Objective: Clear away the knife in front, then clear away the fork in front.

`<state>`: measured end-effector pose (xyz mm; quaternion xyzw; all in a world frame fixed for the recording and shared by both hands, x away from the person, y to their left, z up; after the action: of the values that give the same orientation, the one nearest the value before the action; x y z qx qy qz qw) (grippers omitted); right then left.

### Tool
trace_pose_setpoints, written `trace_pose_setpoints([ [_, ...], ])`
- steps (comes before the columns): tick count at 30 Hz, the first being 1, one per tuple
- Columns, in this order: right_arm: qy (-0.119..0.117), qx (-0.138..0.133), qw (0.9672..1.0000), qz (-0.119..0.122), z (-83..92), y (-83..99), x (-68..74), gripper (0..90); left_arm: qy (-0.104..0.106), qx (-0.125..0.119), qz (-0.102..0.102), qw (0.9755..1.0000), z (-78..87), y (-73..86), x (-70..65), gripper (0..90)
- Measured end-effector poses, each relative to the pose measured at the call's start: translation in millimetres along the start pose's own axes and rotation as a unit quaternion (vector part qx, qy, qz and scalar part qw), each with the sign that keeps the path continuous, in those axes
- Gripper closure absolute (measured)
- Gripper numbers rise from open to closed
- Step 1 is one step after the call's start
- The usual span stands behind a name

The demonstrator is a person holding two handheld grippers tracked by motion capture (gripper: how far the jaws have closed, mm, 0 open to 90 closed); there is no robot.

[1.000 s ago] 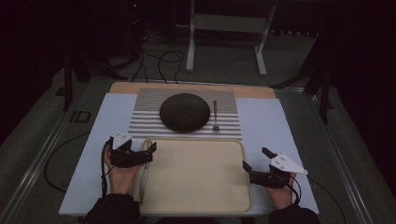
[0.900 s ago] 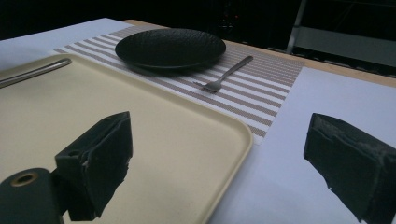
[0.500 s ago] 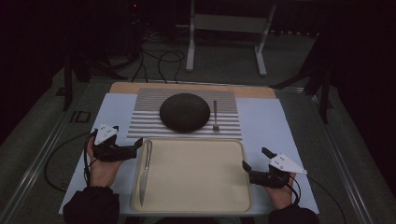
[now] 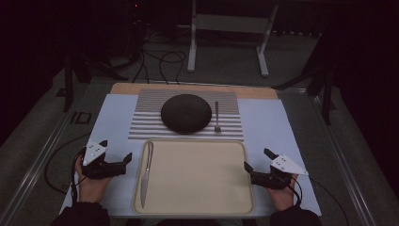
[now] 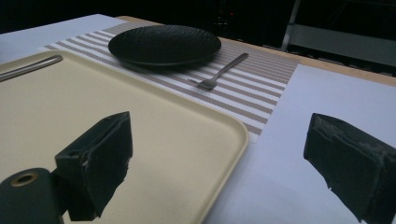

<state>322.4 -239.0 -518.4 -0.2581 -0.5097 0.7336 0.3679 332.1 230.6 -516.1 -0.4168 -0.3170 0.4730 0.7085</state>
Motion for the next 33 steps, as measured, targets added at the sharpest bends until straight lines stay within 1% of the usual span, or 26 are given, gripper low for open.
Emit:
trace_pose_setpoints([
  [1, 0.000, -0.001, 1.0000, 0.000, 0.2, -0.4, -0.2, 8.4, -0.006, 0.006, -0.007, 0.9999, 0.7, 2.5, 0.8, 0.0],
  [2, 0.000, -0.003, 1.0000, 0.001, 0.5, -1.1, -0.6, 8.4, -0.011, 0.005, -0.009, 0.9999, 1.4, 3.4, 1.6, 0.0],
  [4, 0.001, -0.003, 1.0000, 0.002, 0.8, -1.6, -1.0, 8.4, -0.015, -0.004, 0.002, 0.9999, 1.7, 2.9, 4.2, 0.0],
  [6, 0.001, -0.003, 1.0000, 0.002, 1.0, -1.6, -0.8, 8.4, -0.025, -0.016, 0.008, 0.9995, 1.1, 2.3, 7.2, 0.0],
  [9, 0.000, -0.002, 1.0000, 0.003, 0.4, -1.6, -0.3, 8.4, -0.031, -0.022, 0.011, 0.9992, -0.3, 3.7, 8.2, 0.0],
  [11, 0.001, 0.001, 1.0000, 0.003, -0.7, -1.0, -0.2, 8.4, -0.035, -0.024, 0.010, 0.9991, -1.5, 4.2, 8.8, 0.0],
  [13, 0.001, 0.004, 1.0000, 0.000, -1.6, -0.6, 0.3, 8.4, -0.038, -0.029, 0.014, 0.9988, -2.0, 4.1, 9.8, 0.0],
  [15, 0.001, 0.006, 1.0000, -0.002, -1.9, -0.8, 0.8, 8.4, -0.038, -0.034, 0.019, 0.9985, -1.8, 3.9, 9.9, 0.0],
  [17, -0.005, 0.010, 0.9999, -0.012, -3.0, -0.3, 1.9, 8.3, -0.041, -0.037, 0.018, 0.9983, -1.1, 3.8, 9.9, 0.0],
  [21, -0.005, 0.025, 0.9994, -0.023, -6.5, -0.3, 1.7, 7.7, -0.040, -0.038, 0.020, 0.9982, -2.1, 4.0, 9.3, 0.0],
  [23, 0.000, 0.026, 0.9993, -0.026, -6.6, -3.8, 1.1, 7.6, -0.040, -0.038, 0.022, 0.9982, -2.3, 4.4, 9.1, 0.0],
  [28, -0.001, 0.020, 0.9990, -0.039, -9.2, -14.9, 0.9, 7.7, -0.041, -0.041, 0.026, 0.9980, -1.3, 4.7, 9.6, 0.0],
  [30, 0.000, 0.026, 0.9990, -0.037, -12.9, -17.2, 1.6, 7.7, -0.043, -0.039, 0.027, 0.9979, -1.3, 5.5, 9.7, 0.0],
  [33, 0.002, 0.036, 0.9990, -0.026, -21.6, -22.4, 3.5, 7.7, -0.043, -0.040, 0.027, 0.9979, -1.8, 6.1, 8.7, 0.0],
])
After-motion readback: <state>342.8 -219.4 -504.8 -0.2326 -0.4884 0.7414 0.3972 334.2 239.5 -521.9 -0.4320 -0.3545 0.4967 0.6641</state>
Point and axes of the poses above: each handheld gripper's, and its own axes: z roughly backward along the jaws, y roughly out of its underside, x roughly to its left, the point moved 8 cm from there along -z, roughly forward along the jaws, and after that the axes turned 5 degrees about -y, right-handed, at the moved point
